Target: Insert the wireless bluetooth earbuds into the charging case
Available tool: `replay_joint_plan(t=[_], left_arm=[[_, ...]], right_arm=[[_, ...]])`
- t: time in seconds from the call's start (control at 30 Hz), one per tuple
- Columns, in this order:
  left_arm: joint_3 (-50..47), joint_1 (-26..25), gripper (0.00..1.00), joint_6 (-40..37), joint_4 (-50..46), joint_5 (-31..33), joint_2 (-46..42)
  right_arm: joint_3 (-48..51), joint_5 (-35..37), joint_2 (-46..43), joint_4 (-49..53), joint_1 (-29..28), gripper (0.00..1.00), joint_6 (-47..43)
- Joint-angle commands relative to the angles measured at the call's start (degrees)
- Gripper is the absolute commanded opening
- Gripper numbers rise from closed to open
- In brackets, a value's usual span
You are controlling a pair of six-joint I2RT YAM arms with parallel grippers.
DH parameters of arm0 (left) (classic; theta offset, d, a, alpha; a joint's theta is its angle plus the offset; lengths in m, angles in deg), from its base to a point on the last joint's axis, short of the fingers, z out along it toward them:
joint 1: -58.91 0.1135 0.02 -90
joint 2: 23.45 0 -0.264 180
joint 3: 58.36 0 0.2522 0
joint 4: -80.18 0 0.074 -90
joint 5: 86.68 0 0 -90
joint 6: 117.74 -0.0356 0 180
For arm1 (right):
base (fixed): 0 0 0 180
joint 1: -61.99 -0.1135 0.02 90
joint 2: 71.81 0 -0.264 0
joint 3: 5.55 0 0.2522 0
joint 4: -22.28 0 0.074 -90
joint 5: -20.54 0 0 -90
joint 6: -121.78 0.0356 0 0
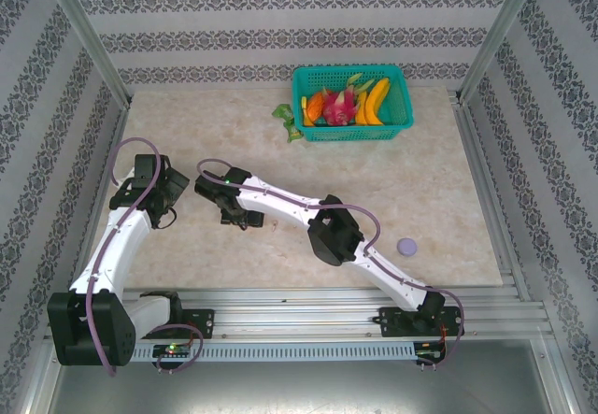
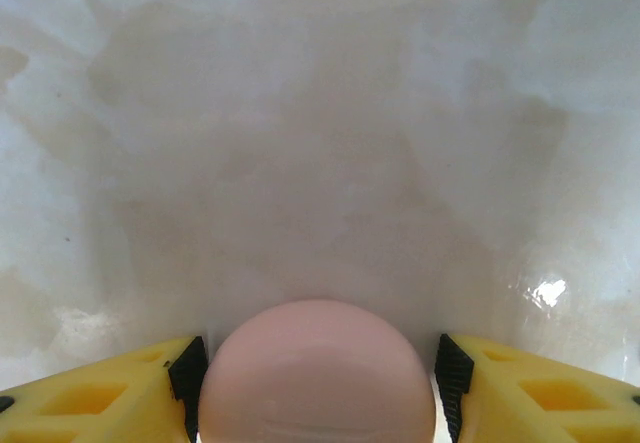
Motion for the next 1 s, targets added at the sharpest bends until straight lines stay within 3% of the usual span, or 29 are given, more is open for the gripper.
replay_joint_plan(t=[0.0, 0.43, 0.6, 0.97], left_arm=[[-0.23, 0.97, 1.00, 1.04, 0.63, -0.31, -0.21], [-0.31, 0.90, 1.00, 0.50, 0.49, -0.37, -0.21], [-0.48, 0.94, 1.00, 0.14, 0.67, -0.74, -0.22], [-0.48, 0.95, 1.00, -2.87, 3.58, -4.17, -0.22]], right_arm=[[-0.58, -4.55, 3.17, 2.15, -2.15, 0.63, 2.30], [-0.72, -5.06, 4.09, 1.52, -1.98, 0.58, 1.46], [-0.30, -4.18, 3.26, 0.76, -1.36, 0.52, -1.39], [5.99, -1.08, -5.01, -5.06, -0.23, 0.47, -8.06]])
